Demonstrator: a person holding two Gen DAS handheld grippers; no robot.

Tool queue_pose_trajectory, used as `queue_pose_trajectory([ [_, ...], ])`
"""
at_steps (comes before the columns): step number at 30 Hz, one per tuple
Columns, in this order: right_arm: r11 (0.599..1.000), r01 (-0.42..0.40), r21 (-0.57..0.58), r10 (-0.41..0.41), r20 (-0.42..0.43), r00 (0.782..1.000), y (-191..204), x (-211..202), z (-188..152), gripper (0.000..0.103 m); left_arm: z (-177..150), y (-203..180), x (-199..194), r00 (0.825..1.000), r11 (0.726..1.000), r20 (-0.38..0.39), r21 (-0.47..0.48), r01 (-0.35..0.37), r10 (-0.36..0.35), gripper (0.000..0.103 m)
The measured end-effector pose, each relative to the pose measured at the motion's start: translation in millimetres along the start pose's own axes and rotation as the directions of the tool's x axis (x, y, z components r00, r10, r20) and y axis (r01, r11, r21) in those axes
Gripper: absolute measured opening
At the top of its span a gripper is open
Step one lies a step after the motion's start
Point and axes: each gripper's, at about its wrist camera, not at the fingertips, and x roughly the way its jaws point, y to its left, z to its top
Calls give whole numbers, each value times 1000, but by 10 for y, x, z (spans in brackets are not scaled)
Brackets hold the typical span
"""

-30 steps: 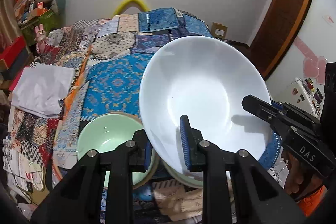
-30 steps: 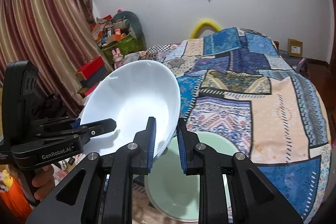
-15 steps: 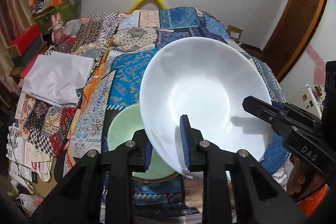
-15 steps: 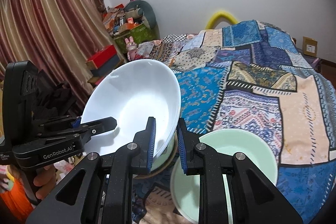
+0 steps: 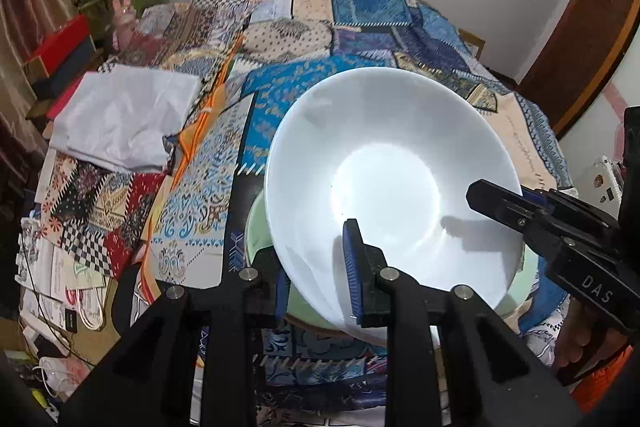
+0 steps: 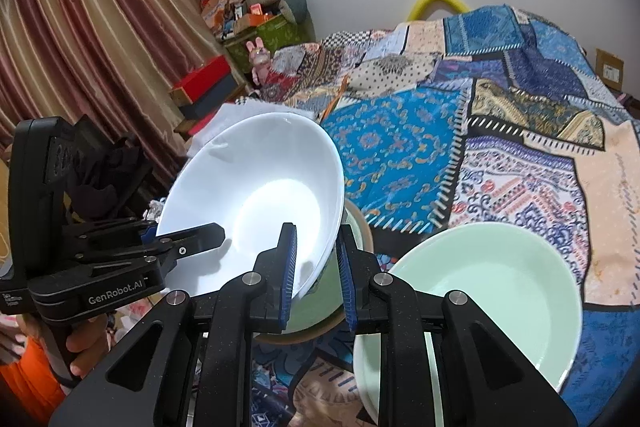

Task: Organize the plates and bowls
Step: 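Carry the white bowl with both grippers toward the dish stack, then lower the white bowl into the mint green bowl on the stack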

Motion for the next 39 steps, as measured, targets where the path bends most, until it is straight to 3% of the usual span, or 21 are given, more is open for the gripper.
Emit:
queue_pose_trajectory([
  [17,999,-16,44,20,-99,995,-79,377,-153,18,-137,215,420,995,998,-102,-63,5,-12,24],
  [28,999,4,40,2,-133,991,-144,442,-189,19,-168,212,495,994,998,-112,-57,-5,-2,24],
  [39,1000,22,7,-21,-111,994,-128,370,-181,21,-151,209,492,994,999,-112,-49,-20,14,24],
])
